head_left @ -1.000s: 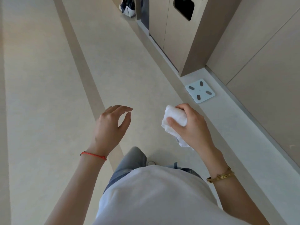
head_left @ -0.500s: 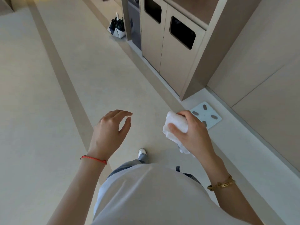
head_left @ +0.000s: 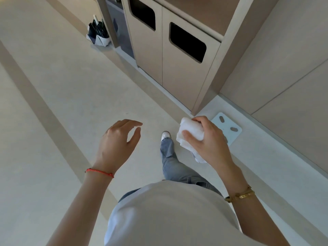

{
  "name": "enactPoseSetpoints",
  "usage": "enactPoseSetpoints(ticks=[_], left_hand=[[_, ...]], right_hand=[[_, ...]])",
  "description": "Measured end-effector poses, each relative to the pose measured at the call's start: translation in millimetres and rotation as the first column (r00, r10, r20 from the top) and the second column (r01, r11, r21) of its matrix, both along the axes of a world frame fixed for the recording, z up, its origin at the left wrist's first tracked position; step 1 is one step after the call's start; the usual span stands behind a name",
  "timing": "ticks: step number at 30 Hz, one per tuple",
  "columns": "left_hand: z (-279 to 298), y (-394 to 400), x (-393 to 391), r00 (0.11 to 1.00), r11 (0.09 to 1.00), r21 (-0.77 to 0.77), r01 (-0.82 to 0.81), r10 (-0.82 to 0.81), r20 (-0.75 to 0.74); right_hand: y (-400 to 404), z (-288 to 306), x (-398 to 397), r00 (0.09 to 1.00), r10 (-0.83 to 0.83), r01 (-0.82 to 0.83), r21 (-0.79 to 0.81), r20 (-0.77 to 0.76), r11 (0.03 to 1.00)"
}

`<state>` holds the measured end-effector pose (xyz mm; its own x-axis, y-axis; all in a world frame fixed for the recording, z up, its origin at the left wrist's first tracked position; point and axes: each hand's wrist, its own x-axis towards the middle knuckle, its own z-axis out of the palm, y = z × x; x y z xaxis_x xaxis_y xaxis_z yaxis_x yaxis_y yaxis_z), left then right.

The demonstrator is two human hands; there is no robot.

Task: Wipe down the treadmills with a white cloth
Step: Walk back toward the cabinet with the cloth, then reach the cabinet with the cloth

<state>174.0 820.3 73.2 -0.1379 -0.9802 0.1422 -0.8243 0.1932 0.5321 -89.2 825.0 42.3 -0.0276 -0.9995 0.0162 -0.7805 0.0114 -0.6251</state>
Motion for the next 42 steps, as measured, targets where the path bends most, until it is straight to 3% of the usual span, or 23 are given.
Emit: enactPoseSetpoints(ticks=[8,22,34,42], left_hand=[[3,-185,-4,0.999,0.999,-0.034,0.034,-0.035,-0.02],[23,-469,-49,0.964,0.963,-0.081,0.259,-0.262,-0.036],[9,-692,-100,0.855,0.852,-0.099,0.515,-0.518,-0.013],[-24,-785,-142,0.788,0.788,-0.011,0.615,-0.614,0.044]], right_hand=[[-174,-5,-2,0.996,-0.076,0.076,-0.006,0.037,0.997],[-425,26,-33,0.963,-0.26,0.263,-0.055,0.067,0.963],[-597,8,-72,0.806,-0.592,0.59,-0.094,0.007,0.802],[-684,-21,-96,0.734,-0.678,0.676,-0.062,-0.03,0.734]])
